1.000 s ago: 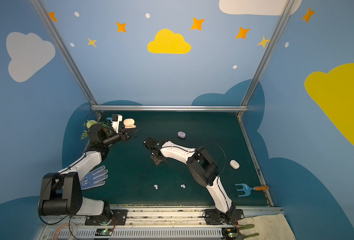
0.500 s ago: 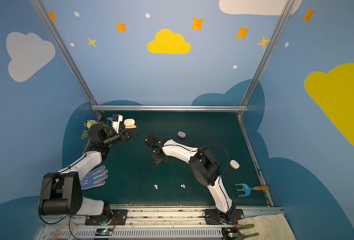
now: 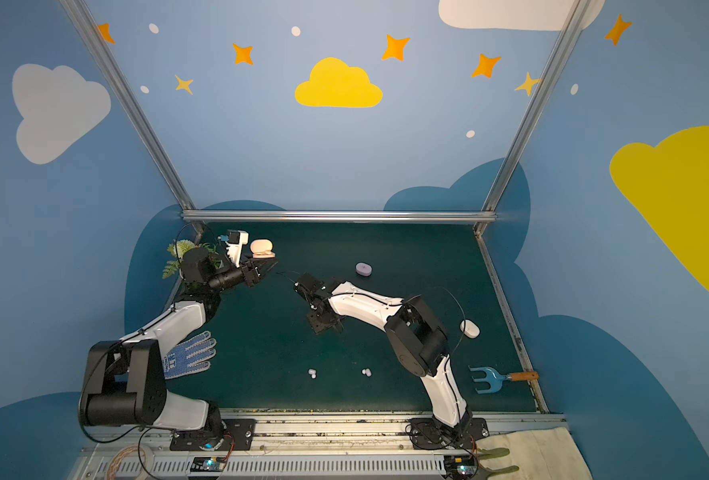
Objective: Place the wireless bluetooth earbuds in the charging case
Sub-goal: 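Close the right gripper on the white earbud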
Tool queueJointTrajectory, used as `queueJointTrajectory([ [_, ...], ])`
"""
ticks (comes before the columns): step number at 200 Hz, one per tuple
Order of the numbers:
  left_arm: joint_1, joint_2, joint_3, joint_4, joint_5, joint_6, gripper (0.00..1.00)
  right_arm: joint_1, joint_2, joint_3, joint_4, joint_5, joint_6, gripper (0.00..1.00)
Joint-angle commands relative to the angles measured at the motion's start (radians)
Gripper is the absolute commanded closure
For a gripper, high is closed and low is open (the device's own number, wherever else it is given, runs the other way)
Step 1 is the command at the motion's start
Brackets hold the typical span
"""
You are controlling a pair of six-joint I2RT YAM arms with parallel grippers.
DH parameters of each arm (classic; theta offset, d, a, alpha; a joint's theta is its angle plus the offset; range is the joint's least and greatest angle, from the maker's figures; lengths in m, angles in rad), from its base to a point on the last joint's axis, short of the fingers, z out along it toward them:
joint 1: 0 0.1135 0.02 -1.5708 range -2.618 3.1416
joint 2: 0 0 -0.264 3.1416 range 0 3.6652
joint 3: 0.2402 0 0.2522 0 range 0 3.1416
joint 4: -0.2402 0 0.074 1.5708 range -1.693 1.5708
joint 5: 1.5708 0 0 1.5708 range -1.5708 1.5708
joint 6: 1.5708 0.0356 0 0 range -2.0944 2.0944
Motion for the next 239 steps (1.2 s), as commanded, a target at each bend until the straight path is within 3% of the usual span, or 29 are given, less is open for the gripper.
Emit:
queueJointTrajectory([
  [1,0.0,0.001,0.027,0.005,0.015,0.01,0.79,0.003,0.04,0.001,0.012,0.009,-0.012,0.45],
  [182,0.001,0.021,0.044,-0.012,0.015,0.018,0.79,-0.027,0.151,0.085,0.013,0.096,-0.066,0.5],
  [239,0.001,0.024,0.045,-0.015,0.017,0.019,0.79,-0.049,0.09,0.1,-0.031,0.078,-0.047,0.5],
])
